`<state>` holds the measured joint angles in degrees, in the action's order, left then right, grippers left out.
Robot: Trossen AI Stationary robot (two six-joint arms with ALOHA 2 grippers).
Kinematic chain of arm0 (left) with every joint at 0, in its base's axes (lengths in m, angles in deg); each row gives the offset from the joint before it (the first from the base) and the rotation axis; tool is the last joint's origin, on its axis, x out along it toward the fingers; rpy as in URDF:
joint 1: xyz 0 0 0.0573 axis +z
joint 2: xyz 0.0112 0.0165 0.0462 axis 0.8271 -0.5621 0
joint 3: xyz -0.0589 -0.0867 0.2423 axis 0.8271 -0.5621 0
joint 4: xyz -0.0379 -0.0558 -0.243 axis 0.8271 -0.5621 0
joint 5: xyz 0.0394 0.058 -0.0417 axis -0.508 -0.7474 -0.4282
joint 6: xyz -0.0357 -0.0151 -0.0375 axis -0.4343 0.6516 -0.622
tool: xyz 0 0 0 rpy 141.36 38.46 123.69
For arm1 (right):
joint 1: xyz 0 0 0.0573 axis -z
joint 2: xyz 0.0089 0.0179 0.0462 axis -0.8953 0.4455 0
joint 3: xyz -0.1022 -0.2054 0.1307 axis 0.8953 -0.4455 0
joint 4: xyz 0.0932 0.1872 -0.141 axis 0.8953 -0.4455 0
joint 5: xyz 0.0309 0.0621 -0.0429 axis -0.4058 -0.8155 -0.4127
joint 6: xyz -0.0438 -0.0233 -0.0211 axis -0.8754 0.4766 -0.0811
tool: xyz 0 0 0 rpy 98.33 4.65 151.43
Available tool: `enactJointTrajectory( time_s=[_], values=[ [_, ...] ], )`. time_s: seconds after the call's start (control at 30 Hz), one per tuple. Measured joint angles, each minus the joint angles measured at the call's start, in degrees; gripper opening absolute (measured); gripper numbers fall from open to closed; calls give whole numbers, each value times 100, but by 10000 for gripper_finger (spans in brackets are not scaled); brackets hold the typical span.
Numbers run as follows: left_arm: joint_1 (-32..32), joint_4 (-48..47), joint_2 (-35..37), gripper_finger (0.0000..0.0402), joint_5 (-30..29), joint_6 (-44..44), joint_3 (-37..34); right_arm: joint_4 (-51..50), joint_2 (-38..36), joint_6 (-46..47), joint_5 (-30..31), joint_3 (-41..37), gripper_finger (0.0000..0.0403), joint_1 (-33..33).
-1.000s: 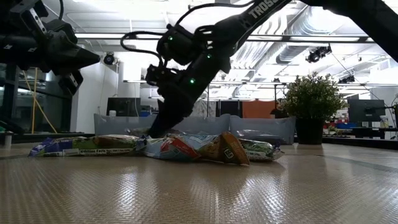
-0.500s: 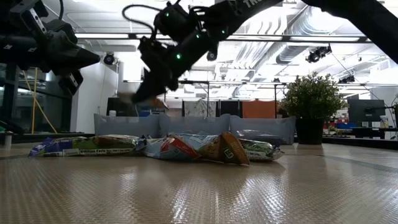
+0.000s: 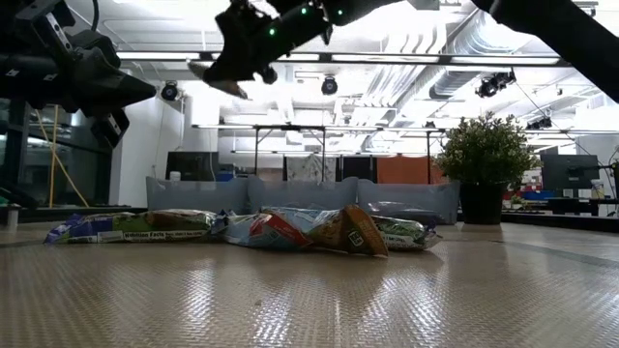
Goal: Pick and place Granola Bars by type
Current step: Put the yellow granola bar into the center black bin
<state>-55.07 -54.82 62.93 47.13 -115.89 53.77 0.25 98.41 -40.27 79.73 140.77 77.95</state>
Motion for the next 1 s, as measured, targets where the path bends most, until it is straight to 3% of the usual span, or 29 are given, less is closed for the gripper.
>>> enactJointTrajectory(
  time_s=[0.27, 0.47, 1.0],
  values=[
    [-1, 0, 0, 1, -2, -1, 0, -334, -2, 266, -491, 742, 66, 326],
    [0, 0, 1, 1, -2, 0, 0, -883, -2, 246, -527, 1209, 66, 541],
    [-2, -14, 0, 1, -20, -2, 0, -3212, -221, -682, -474, 1103, 66, 1321]
  ],
)
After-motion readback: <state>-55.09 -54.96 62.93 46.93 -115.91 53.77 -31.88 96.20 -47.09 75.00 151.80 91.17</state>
